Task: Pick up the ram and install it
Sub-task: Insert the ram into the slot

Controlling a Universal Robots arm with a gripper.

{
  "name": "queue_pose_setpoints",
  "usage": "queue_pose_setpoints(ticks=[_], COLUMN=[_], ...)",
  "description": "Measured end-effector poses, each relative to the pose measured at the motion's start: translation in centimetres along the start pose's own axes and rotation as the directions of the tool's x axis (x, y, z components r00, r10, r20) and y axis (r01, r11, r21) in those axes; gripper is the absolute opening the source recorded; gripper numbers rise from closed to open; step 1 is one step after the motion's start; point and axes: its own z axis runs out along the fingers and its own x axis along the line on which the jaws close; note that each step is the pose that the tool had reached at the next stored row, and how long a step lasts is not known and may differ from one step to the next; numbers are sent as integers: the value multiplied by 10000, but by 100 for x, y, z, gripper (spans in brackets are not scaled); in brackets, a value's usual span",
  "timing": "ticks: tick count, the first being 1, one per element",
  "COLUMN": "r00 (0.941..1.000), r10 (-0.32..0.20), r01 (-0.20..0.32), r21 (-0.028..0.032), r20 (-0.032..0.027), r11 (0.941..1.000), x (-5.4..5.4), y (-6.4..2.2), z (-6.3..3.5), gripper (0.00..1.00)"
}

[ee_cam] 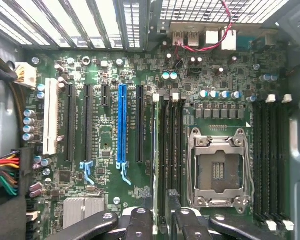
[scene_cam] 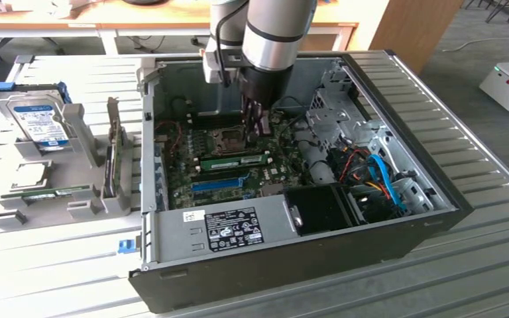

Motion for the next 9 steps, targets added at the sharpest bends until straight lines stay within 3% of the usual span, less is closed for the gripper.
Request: queue_pose_setpoints(ticks=[9], r00=[10000], r10=[1], r01=[-1], r21=[0], r20=[-1], r11=[10000], x=[-6], y=[7], z=[-157], gripper=[25])
